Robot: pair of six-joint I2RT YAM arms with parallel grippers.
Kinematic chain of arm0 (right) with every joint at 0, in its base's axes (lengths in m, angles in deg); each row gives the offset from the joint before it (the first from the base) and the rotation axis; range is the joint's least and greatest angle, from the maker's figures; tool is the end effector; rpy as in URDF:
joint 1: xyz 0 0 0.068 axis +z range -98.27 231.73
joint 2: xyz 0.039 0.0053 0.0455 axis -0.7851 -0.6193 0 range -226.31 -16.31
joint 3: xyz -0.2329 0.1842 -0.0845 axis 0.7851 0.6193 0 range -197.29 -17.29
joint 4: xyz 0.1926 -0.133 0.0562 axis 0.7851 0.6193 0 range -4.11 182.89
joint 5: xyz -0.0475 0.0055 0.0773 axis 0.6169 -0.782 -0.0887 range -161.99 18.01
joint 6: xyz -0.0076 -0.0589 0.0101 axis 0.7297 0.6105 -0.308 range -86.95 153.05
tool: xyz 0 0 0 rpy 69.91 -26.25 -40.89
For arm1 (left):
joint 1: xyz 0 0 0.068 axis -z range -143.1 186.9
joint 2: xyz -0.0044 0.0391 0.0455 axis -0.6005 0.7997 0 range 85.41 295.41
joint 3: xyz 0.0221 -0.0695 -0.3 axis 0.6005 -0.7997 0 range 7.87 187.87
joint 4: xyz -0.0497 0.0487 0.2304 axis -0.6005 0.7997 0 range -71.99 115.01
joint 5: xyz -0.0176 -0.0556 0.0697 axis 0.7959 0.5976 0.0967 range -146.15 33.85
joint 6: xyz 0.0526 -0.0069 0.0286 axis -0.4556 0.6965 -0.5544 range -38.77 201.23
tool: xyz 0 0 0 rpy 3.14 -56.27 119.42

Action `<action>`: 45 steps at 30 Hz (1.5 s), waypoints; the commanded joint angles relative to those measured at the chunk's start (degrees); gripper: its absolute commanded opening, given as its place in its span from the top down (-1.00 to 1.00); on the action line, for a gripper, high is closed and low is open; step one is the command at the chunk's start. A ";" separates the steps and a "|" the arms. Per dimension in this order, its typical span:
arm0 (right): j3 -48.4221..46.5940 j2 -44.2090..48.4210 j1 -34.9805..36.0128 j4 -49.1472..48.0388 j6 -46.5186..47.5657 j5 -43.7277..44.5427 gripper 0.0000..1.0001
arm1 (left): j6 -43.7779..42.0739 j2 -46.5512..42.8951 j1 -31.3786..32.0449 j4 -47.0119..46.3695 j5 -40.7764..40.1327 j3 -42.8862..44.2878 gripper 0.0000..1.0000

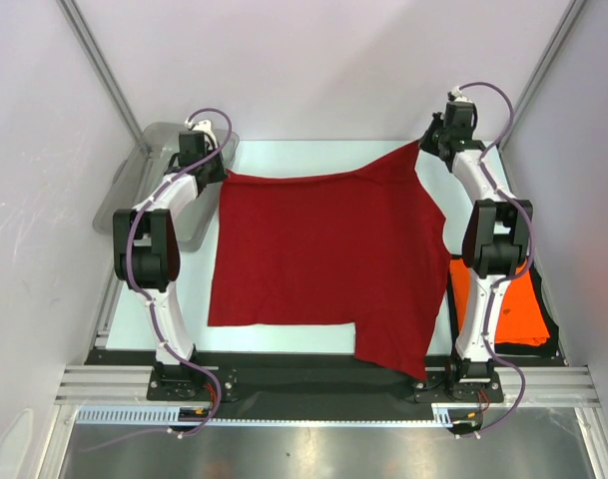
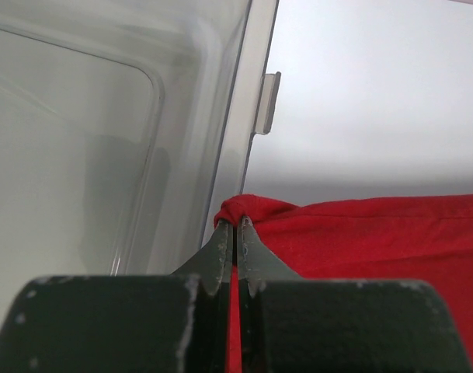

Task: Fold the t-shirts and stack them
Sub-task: Fold the tshirt

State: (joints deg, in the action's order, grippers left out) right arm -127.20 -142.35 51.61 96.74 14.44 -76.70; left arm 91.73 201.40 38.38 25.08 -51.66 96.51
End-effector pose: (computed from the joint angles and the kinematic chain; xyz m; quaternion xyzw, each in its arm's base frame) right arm 0.5333 0.0026 0.2989 0.1175 0.8440 0.1185 0.5098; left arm 0.4746 -0.0158 0.2680 -0.0513 0.8827 -0.0831 0.4597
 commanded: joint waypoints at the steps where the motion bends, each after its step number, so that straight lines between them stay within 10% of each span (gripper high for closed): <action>1: -0.48 7.73 -0.06 6.54 -2.48 2.34 1.00 | 0.83 -1.81 0.28 3.12 3.50 -1.10 0.99; 25: 14.80 22.59 -1.02 21.93 -6.26 0.40 1.00 | -0.31 -1.90 0.19 12.61 12.20 -1.46 0.99; 37: 13.14 22.07 -0.58 21.40 -5.03 -1.53 1.00 | 2.86 -9.46 0.72 12.79 -6.23 0.63 0.99; 45: 11.65 21.10 -0.76 22.11 -3.71 -1.88 1.00 | 2.76 -12.35 2.21 14.12 0.24 -0.03 0.99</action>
State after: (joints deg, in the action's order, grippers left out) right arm -112.69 -122.44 50.91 118.84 9.39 -77.94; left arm 93.88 193.46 39.54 39.29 -53.67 97.21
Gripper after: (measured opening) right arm 0.021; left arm 0.010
